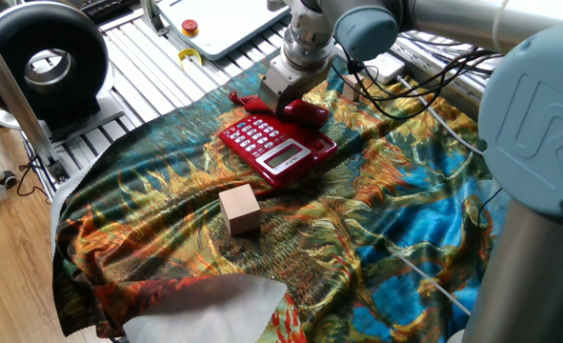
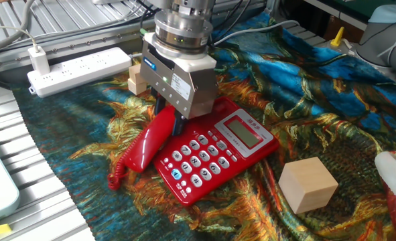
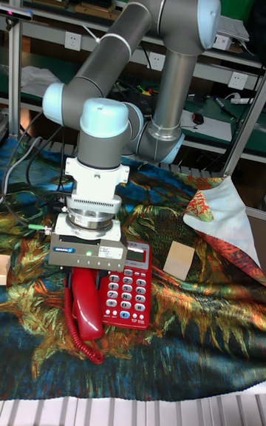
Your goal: Place the handset of the telephone on the corresponding phone cradle
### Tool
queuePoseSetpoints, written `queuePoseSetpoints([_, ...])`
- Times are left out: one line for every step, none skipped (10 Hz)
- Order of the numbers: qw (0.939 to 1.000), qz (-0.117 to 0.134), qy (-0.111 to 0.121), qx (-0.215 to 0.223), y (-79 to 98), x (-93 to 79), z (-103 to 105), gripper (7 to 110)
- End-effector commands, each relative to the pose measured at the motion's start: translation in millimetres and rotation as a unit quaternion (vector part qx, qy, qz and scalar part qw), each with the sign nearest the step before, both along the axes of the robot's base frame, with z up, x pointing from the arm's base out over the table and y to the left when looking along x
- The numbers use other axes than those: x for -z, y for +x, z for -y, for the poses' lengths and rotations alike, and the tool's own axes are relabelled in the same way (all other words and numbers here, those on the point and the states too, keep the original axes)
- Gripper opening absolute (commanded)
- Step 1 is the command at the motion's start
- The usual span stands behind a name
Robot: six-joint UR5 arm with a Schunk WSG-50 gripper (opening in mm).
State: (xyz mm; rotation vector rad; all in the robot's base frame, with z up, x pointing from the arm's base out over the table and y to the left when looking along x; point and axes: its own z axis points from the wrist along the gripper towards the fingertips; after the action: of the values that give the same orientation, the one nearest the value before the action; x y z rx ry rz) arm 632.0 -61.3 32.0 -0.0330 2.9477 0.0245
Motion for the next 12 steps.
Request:
queuePoseSetpoints([0.9996, -0.004, 0.001, 0.026, 2.6, -6.5, 2.4, 7])
queuePoseSetpoints([0.9995, -0.004, 0.004, 0.03, 3.1, -8.3, 0.0, 7])
queuePoseSetpoints([0.9991, -0.005, 0.006, 0.042, 4.9, -10.4, -3.6, 7])
queuePoseSetpoints([0.9982, -0.002, 0.009, 0.059, 8.1, -12.0, -8.2, 7])
queuePoseSetpoints([0.9967, 0.003, 0.017, 0.08, 11.7, -12.6, -12.1, 7])
queuePoseSetpoints([0.9953, 0.003, 0.013, 0.096, 12.2, -12.9, -10.8, 7])
queuePoseSetpoints([0.9933, 0.006, 0.007, 0.115, 12.7, -13.1, -6.5, 7])
queuePoseSetpoints([0.991, 0.008, 0.001, 0.133, 12.9, -13.2, -1.2, 7])
queuePoseSetpoints([0.9891, 0.011, -0.008, 0.147, 12.7, -13.5, 4.3, 7])
queuePoseSetpoints([0.9881, 0.014, -0.006, 0.153, 12.1, -13.1, 3.8, 7])
queuePoseSetpoints([0.987, 0.016, -0.008, 0.16, 10.3, -12.6, 3.6, 7])
queuePoseSetpoints([0.9865, 0.018, -0.007, 0.163, 9.1, -12.9, 2.4, 7])
